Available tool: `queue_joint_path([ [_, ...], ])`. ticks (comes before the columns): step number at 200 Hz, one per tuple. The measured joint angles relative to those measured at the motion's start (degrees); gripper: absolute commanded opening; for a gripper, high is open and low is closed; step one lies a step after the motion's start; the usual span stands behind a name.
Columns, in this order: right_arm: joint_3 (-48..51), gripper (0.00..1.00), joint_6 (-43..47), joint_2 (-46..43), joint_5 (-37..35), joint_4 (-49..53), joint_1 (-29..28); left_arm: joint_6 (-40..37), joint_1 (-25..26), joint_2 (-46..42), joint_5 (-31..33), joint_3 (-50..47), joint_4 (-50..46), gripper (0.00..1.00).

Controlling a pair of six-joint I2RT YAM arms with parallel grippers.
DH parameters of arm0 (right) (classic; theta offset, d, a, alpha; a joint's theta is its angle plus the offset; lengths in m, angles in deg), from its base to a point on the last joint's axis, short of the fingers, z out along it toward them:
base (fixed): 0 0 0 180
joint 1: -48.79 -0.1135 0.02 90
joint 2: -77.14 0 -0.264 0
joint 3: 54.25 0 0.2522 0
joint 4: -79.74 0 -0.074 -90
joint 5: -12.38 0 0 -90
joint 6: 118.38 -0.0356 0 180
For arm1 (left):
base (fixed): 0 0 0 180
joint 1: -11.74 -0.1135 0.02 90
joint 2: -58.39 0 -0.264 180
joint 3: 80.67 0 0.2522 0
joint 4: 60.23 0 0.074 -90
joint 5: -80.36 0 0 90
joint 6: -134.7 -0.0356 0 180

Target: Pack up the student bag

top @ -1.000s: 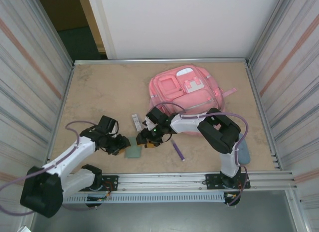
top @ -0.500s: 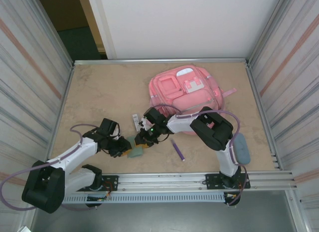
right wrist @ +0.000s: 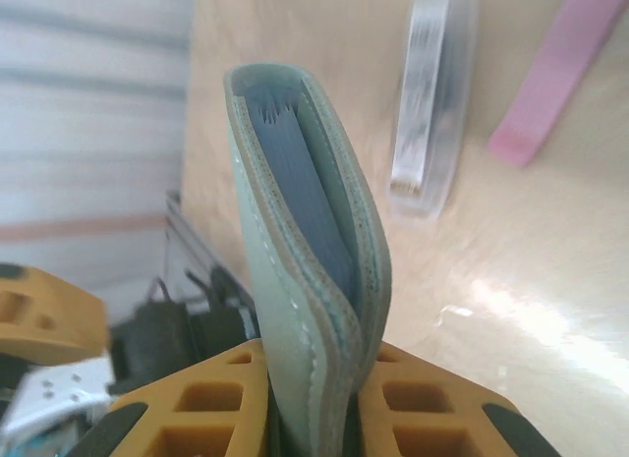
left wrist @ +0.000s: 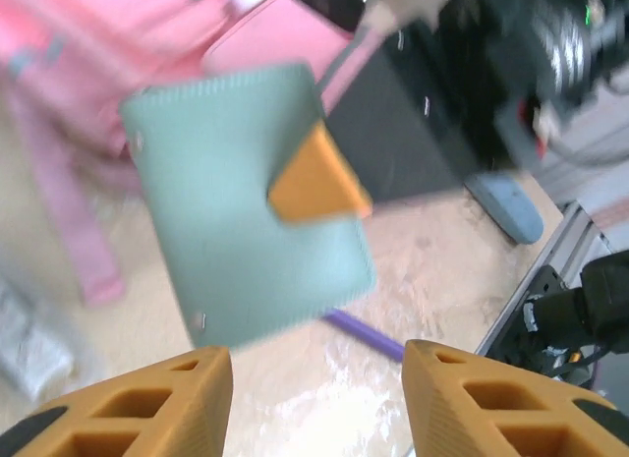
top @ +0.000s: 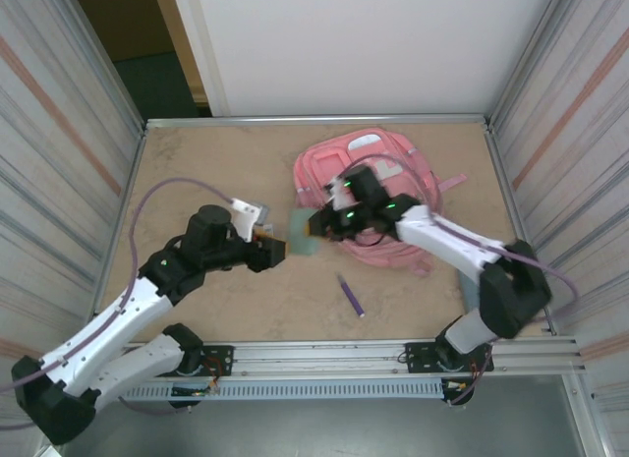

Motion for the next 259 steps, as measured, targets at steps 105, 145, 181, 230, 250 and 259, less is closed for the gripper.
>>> queue_joint_path([
  [105,10.47,0.1,2.58,-31.21,-10.86,19.34,47.98,-49.81,13.84,57.68,9.88,34.51,13.99,0.67],
  [145,13.27,0.1,2.71,-34.12,-10.34,22.36,49.2,-53.66,14.6,68.72,14.27,41.2,15.08,0.68],
  [181,16.15,0.12,3.04,-34.38,-9.94,24.02,49.22,-53.46,15.23,70.29,17.29,43.36,14.14,0.0],
  [230,19.54,0.13,3.58,-33.09,-6.56,25.75,49.22,-49.09,14.01,66.6,21.46,45.53,13.88,0.0],
  [250,19.85,0.14,3.48,-30.51,-3.02,24.65,49.2,-44.11,11.91,66.05,18.25,52.57,8.41,0.0],
  [259,20.17,0.14,2.73,-28.74,-0.76,22.95,49.09,-41.35,10.69,66.05,16.61,56.26,6.56,0.0],
])
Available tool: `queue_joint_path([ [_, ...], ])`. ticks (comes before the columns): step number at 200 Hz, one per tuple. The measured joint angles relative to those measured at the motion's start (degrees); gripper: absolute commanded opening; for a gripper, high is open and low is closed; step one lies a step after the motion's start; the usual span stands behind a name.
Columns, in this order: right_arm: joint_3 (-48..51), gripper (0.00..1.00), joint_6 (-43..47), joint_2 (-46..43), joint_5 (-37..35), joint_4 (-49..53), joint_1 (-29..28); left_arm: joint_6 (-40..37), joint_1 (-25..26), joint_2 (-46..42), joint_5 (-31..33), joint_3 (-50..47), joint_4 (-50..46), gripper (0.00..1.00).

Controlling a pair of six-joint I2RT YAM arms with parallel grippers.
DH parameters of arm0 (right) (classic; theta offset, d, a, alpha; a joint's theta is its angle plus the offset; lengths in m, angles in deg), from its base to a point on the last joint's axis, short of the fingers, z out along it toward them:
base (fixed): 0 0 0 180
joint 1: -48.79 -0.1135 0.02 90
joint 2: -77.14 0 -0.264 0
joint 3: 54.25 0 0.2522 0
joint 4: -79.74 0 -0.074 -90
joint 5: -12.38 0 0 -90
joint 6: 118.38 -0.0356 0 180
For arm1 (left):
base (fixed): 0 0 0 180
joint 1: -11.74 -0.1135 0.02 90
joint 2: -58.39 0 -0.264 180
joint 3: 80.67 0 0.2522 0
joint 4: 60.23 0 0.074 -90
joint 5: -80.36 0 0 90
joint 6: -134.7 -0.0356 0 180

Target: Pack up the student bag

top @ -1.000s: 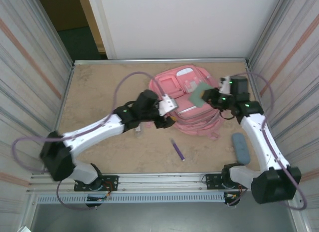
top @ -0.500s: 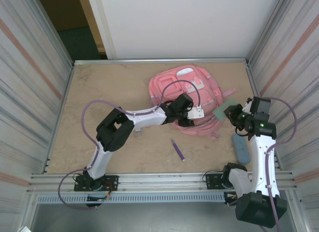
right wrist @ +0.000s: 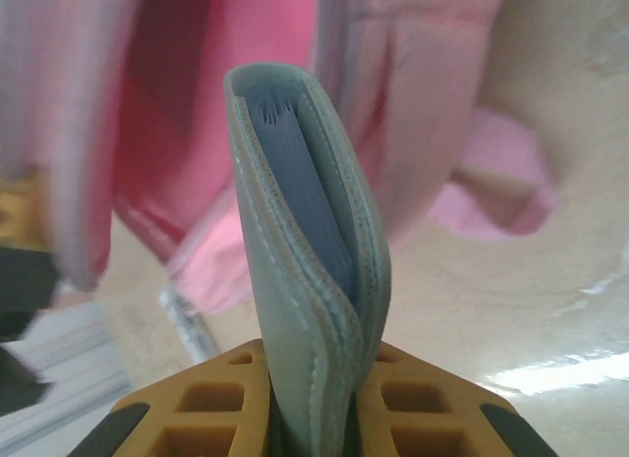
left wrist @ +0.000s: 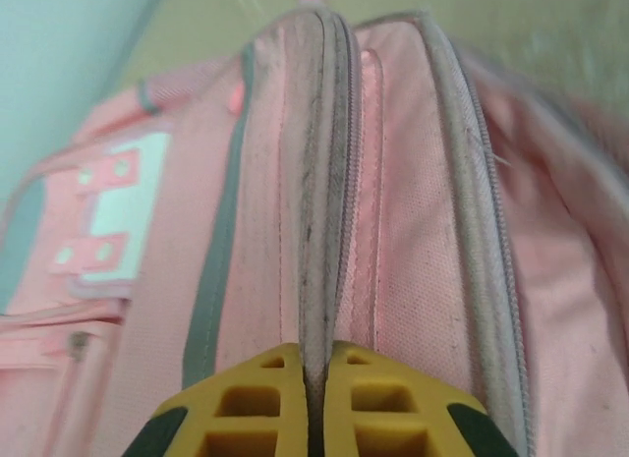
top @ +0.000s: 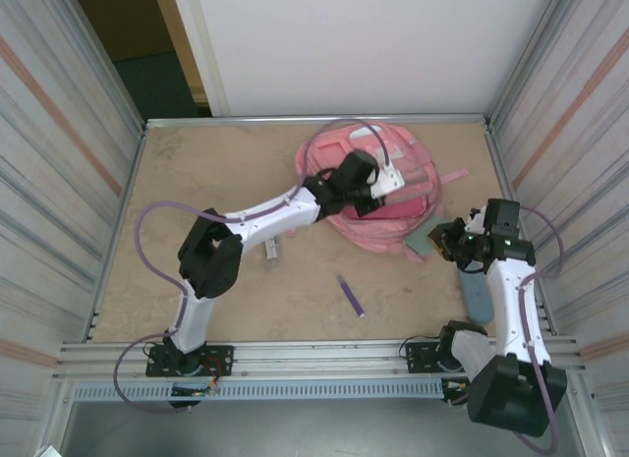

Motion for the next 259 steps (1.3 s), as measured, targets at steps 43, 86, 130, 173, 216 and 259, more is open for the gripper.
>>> queue_joint_path([
  [43,-1.09,0.14,-6.56,14.64,5.44,-12.5,-7.76,10.73,-4.87,-1.66,-7.87,6.29,-3.1,0.0],
  [86,-2.49,0.24,-16.31,26.47,3.61,-31.41,-11.63,15.82,-5.05,-2.21,-13.14,3.5,-2.27,0.0],
  [130,-12.68,0.54,-23.98,41.64,-2.21,-44.52,-18.08,18.43,-5.07,-3.28,-16.2,1.2,0.0,0.0],
  [173,-15.85,0.66,-23.96,44.33,-5.51,-41.35,-18.14,19.37,-5.84,-4.15,-16.09,-1.29,2.43,0.0],
  [216,-13.18,0.68,-14.47,31.54,-8.39,-24.76,-8.52,16.96,-6.84,-5.57,-16.37,-5.05,4.44,0.0],
  [259,-7.26,0.67,-9.77,15.96,-18.12,-8.59,2.58,8.74,-7.76,-6.4,-16.33,-10.69,5.46,0.0],
])
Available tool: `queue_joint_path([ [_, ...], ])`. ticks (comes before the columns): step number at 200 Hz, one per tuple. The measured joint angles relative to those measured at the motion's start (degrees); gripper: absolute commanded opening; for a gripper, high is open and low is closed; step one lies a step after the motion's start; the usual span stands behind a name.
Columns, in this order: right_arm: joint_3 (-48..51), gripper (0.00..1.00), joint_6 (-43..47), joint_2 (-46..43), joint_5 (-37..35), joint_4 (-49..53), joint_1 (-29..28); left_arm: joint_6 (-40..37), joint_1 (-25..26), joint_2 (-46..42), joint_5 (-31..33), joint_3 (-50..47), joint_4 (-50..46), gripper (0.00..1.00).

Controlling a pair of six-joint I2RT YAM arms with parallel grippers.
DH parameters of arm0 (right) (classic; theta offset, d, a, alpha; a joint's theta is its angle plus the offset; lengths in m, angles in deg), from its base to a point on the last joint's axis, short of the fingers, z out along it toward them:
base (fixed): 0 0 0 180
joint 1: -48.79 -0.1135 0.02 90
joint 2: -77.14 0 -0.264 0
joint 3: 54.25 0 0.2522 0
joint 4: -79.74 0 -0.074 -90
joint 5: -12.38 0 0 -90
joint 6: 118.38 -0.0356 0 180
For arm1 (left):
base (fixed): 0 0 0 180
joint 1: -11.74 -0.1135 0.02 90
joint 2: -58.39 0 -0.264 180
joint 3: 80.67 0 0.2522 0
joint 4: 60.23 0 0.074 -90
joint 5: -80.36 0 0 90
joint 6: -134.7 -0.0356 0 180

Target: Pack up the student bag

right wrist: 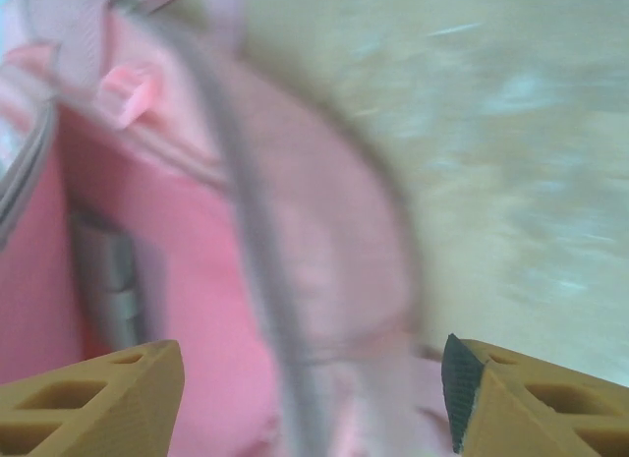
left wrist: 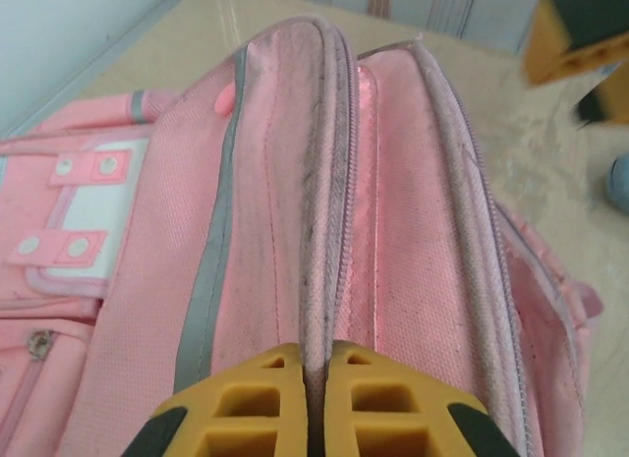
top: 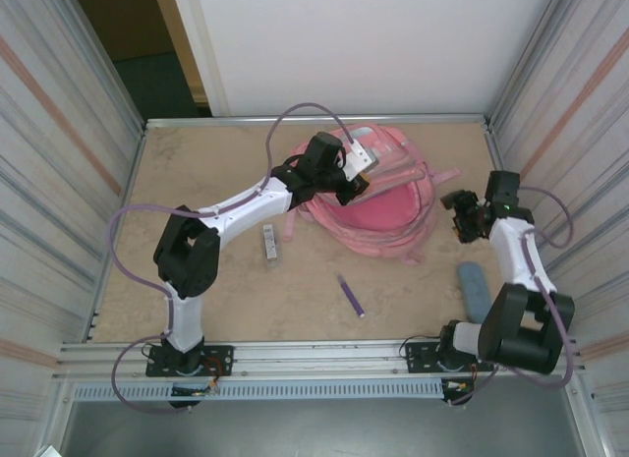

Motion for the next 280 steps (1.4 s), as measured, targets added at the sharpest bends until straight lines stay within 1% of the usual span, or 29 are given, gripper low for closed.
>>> queue_joint_path([
  [26,7.26,0.64,0.52,-4.59,-5.18,3.87,7.74,-6.82,-0.76,0.0,1.25,-2.03,-0.9,0.0],
  [28,7.96,0.64,0.52,-4.59,-5.53,4.04,8.35,-7.08,-0.83,0.0,1.49,-2.14,-0.85,0.02],
  [32,9.09,0.64,0.5,-4.52,-6.21,4.35,9.46,-7.74,-0.98,0.0,1.84,-2.51,-0.79,0.08],
  [36,10.4,0.64,0.52,-4.22,-7.17,4.76,10.54,-8.13,-1.14,0.0,2.16,-2.82,-0.7,0.17],
  [37,10.6,0.64,0.52,-4.15,-7.3,4.85,10.69,-8.35,-1.2,0.0,2.29,-2.95,-0.68,0.17],
  [42,12.07,0.63,0.55,-3.65,-8.11,5.09,11.47,-8.92,-1.44,0.0,2.8,-3.3,-0.68,0.31],
  [49,12.33,0.63,0.72,-3.54,-8.44,4.61,11.89,-8.9,-1.77,0.0,3.58,-3.61,-0.83,0.57],
  [51,12.15,0.63,0.76,-3.56,-8.48,4.57,11.89,-8.81,-1.86,0.0,3.89,-3.63,-0.98,0.61],
  [54,12.04,0.63,0.9,-3.74,-8.7,4.13,11.85,-8.74,-2.03,0.0,4.24,-3.65,-1.16,0.63],
  [66,12.44,0.63,1.55,-3.21,-8.83,3.69,11.43,-7.65,-2.89,0.0,5.11,-3.39,-2.29,0.64],
  [82,12.15,0.63,2.86,-2.84,-9.18,3.28,9.44,-3.48,-3.74,-0.17,5.01,-2.64,-4.63,0.64],
  [99,12.04,0.63,4.0,-2.14,-9.92,1.66,4.15,1.84,-3.78,-2.1,4.11,-3.85,-5.4,0.65],
  [114,11.98,0.63,3.69,-1.46,-9.25,-0.42,-1.6,6.16,-2.75,-6.64,2.34,-7.98,-4.92,0.65],
  [146,9.49,0.65,-0.24,1.36,-5.95,-2.49,-17.86,11.45,3.5,-16.76,-1.38,-17.31,-1.25,0.65],
  [156,8.0,0.66,-0.72,2.45,-5.16,-1.38,-21.53,12.02,5.75,-18.38,-2.1,-20.39,1.18,0.66],
  [168,5.97,0.68,-0.87,3.23,-5.05,1.22,-23.69,11.58,8.39,-18.75,-3.54,-23.69,3.72,0.68],
  [182,3.56,0.71,-0.85,3.1,-5.86,4.48,-23.52,10.21,10.75,-17.59,-5.25,-26.03,4.7,0.68],
  [198,1.97,0.75,-0.81,2.23,-7.04,7.78,-21.42,7.67,12.7,-15.21,-6.62,-26.43,5.09,0.7],
  [214,1.97,0.77,-0.96,0.68,-7.87,11.72,-18.58,4.17,13.86,-12.9,-8.09,-25.68,5.66,0.75],
  [224,2.49,0.79,-1.09,-0.74,-8.24,13.99,-16.79,0.94,14.49,-10.93,-8.76,-24.3,5.99,0.84],
  [225,2.6,0.79,-1.07,-0.94,-8.22,14.25,-16.5,0.83,14.53,-10.8,-8.81,-24.17,5.99,0.86],
  [226,2.67,0.79,-1.05,-1.05,-8.24,14.34,-16.37,0.72,14.62,-10.56,-8.9,-23.89,5.99,0.92],
  [227,2.82,0.79,-1.07,-1.29,-8.26,14.6,-16.13,0.68,14.67,-10.4,-8.92,-23.76,6.03,0.95],
  [230,3.15,0.79,-1.07,-1.88,-8.28,15.08,-15.61,-0.81,14.86,-9.53,-8.92,-23.02,6.19,0.98],
  [243,5.07,0.84,-1.09,-4.96,-8.55,17.14,-12.79,-3.74,15.67,-5.79,-8.79,-19.32,6.8,0.99],
  [252,6.32,0.91,-0.98,-7.19,-9.07,18.43,-10.34,-5.42,16.31,-3.06,-7.76,-16.61,7.63,0.99],
  [254,6.6,0.97,-0.81,-7.69,-9.11,18.64,-9.77,-5.73,16.46,-2.43,-7.45,-15.89,7.78,0.99],
  [256,6.86,1.0,-0.9,-8.26,-9.42,18.82,-9.2,-6.19,16.65,-1.7,-6.99,-15.26,8.07,0.99],
  [280,8.63,0.99,-0.07,-13.2,-13.03,20.85,-2.12,-10.73,19.17,5.46,-2.51,-8.9,9.4,0.99],
])
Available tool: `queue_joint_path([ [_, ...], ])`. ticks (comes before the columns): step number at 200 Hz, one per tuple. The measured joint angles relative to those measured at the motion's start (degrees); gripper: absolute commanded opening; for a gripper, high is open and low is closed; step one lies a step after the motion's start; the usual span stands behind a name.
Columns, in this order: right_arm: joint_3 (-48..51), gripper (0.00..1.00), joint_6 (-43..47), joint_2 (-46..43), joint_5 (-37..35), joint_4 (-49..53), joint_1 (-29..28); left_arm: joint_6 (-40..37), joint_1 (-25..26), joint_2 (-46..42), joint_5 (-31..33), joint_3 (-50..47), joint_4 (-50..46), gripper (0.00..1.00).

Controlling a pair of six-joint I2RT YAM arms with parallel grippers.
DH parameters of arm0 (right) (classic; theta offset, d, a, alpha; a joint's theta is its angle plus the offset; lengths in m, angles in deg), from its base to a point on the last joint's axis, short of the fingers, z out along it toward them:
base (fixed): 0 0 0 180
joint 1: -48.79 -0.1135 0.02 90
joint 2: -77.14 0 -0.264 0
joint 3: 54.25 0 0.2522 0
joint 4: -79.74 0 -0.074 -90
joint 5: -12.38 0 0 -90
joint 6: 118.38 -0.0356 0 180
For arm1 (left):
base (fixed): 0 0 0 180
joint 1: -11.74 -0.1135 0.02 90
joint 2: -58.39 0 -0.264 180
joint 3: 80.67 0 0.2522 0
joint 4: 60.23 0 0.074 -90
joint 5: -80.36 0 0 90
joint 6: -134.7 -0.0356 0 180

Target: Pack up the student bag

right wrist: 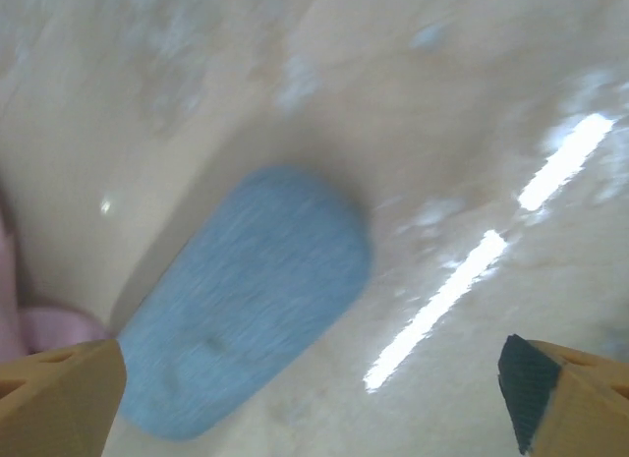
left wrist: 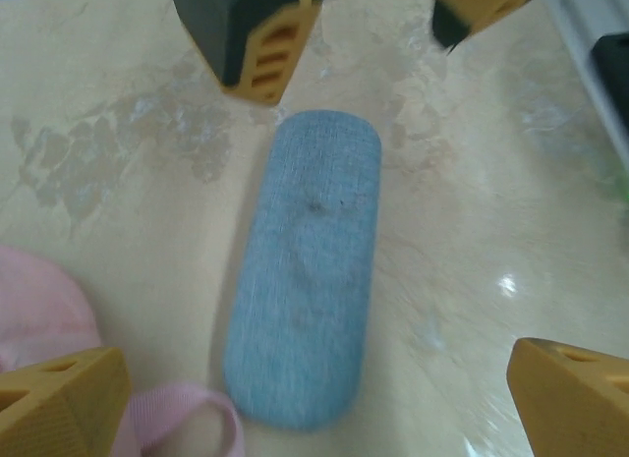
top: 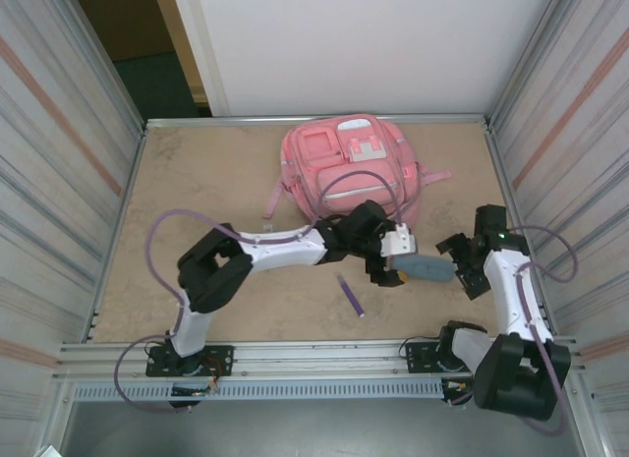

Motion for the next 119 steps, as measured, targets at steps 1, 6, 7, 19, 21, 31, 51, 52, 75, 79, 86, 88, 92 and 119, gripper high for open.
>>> queue_joint_path([
  [1,0.04,0.99,0.07,-0.22,-0.17,0.02,0.28,-0.2,0.13,0.37,0.24,0.31,0.04,0.99],
  [6,0.09,0.99,0.28,-1.03,-0.39,0.11,1.36,-0.57,0.55,1.97,0.96,1.84,-0.46,0.99],
  [7,0.09,0.99,0.37,-1.25,-0.42,0.11,1.64,-0.63,0.59,2.16,1.05,2.1,-0.52,0.99],
  [19,0.09,0.99,1.05,-3.02,-0.5,-0.02,3.54,-0.68,1.49,6.91,2.67,7.28,-1.99,0.99],
  [21,0.09,0.99,1.07,-3.26,-0.48,-0.07,3.76,-0.68,1.6,7.43,2.86,7.91,-2.1,0.99],
  [31,0.09,0.99,1.25,-4.09,-0.37,-0.11,4.33,-0.35,1.97,10.99,3.78,11.47,-2.58,0.99],
  [51,0.09,0.99,1.66,-4.48,0.57,-0.22,4.55,1.03,1.99,15.08,5.03,13.99,-2.75,0.93],
  [52,0.09,0.99,1.68,-4.48,0.63,-0.2,4.55,1.07,1.99,15.17,5.05,13.99,-2.73,0.93],
  [75,0.09,0.99,1.79,-4.48,2.23,0.04,4.55,2.84,1.95,17.11,6.1,13.99,-3.15,0.7],
  [79,0.09,0.99,1.6,-4.48,2.54,0.13,4.55,3.3,1.99,17.11,6.69,14.01,-3.23,0.67],
  [86,0.09,0.99,1.33,-4.48,3.61,0.28,4.68,3.5,1.99,17.11,7.32,14.14,-3.15,0.62],
  [88,0.09,0.99,1.29,-4.48,3.87,0.33,4.76,3.45,2.01,17.11,7.56,14.19,-3.13,0.61],
  [92,0.11,0.99,1.16,-4.46,4.7,0.33,4.96,3.85,2.1,17.11,8.02,14.19,-3.13,0.58],
  [119,1.14,0.99,1.33,-3.37,12.74,-0.57,6.51,5.14,2.14,16.83,8.55,14.08,-3.13,0.52],
])
